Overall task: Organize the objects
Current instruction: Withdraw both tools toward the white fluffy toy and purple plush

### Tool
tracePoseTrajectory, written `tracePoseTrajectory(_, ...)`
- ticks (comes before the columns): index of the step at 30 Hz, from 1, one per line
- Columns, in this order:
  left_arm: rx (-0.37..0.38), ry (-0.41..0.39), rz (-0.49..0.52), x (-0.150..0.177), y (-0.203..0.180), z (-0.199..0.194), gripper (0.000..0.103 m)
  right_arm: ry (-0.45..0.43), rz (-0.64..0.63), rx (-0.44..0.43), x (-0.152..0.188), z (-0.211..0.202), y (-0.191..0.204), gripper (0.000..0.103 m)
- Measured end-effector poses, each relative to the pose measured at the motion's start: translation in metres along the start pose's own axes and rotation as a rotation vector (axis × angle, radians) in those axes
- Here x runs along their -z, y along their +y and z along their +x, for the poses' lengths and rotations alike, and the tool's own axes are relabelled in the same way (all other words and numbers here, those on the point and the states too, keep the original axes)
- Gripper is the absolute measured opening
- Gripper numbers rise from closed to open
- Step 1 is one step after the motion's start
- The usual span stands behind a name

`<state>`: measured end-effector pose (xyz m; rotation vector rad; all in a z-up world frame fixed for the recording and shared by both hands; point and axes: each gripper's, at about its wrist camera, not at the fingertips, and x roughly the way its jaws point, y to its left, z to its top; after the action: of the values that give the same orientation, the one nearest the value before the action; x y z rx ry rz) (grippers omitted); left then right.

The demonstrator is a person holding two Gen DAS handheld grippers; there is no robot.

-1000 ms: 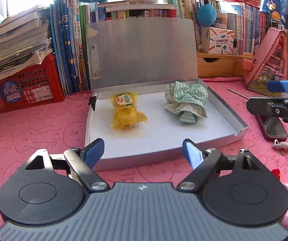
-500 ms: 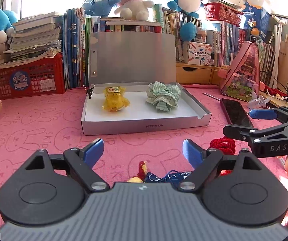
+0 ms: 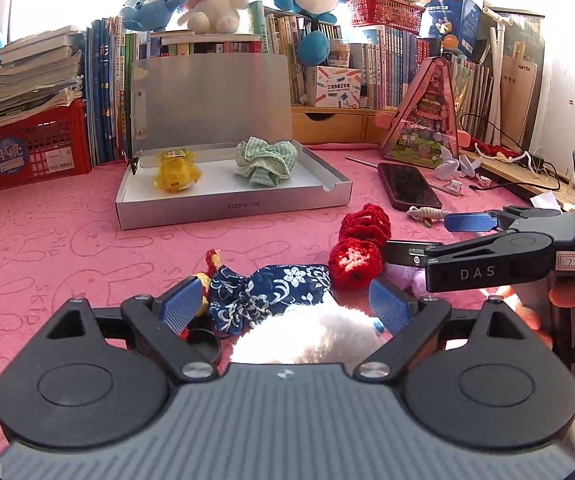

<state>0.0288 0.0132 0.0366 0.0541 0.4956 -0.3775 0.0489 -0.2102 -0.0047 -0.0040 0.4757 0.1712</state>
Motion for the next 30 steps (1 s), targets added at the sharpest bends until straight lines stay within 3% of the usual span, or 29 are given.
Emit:
tracePoseTrajectory(6, 0.015, 0.033, 0.008, 0.015, -0.011, -0.001, 0.093, 0.019, 0.027, 0.015, 0.013, -0.003, -0.006, 0.103)
tracePoseTrajectory(19, -0.040, 0.083, 0.034, 0.037, -0.025, 0.012, 0.093, 0.058, 0.034, -0.012, 0.017, 0.002, -0.005, 0.103)
tracePoseTrajectory(30, -0.013, 0.088, -0.060, 0.042, -0.013, 0.011, 0.092, 0.089, 0.063, -0.019, 0.018, 0.005, -0.007, 0.103)
